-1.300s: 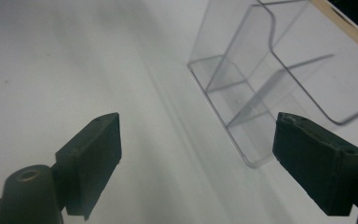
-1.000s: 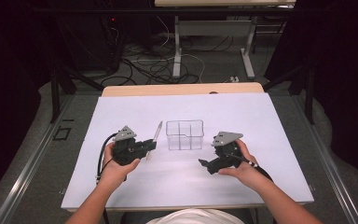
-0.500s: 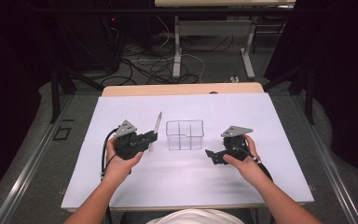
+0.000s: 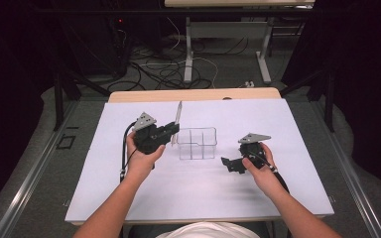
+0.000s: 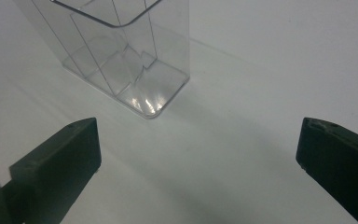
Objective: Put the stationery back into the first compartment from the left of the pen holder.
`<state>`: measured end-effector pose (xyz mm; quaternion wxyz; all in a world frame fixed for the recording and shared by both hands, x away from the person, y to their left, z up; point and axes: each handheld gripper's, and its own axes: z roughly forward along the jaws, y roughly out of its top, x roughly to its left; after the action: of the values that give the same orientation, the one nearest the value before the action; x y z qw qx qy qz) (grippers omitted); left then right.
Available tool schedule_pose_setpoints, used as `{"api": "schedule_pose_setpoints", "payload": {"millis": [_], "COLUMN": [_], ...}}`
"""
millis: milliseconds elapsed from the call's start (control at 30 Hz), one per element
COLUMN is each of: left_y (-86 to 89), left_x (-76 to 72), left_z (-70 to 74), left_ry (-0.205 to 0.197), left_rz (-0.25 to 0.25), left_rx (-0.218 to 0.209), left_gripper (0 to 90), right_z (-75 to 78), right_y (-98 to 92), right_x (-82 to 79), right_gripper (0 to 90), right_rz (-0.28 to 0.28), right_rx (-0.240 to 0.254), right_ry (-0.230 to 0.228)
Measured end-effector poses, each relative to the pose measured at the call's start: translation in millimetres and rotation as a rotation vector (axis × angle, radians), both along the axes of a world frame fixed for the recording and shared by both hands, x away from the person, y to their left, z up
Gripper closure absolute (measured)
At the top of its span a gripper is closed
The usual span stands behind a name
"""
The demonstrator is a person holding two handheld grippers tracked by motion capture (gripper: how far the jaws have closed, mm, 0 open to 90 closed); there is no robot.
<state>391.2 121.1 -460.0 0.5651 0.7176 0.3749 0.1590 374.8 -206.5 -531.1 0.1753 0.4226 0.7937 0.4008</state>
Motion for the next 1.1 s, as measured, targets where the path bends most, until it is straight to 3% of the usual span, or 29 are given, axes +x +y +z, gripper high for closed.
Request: {"api": "schedule_pose_setpoints", "payload": {"millis": [433,1100], "left_y": [-16.8,-29.3], "left_x": [18.4,22.1], "left_z": [-8.4,-32.0], "left_ry": [0.016,0.093], "left_rz": [0.032,0.002], "left_rx": [-0.028,0.068], "left_gripper": [79.6,79.5], "right_z": [-1.5,-6.5], "right_y": [-1.5,3.7], "right_x": [1.4,1.0], "right_gripper": [0.0,0.0], "right_rz": [-0.002,0.046], "right_rx": [0.017,-0.005], "right_ry": [0.023,0.048]}}
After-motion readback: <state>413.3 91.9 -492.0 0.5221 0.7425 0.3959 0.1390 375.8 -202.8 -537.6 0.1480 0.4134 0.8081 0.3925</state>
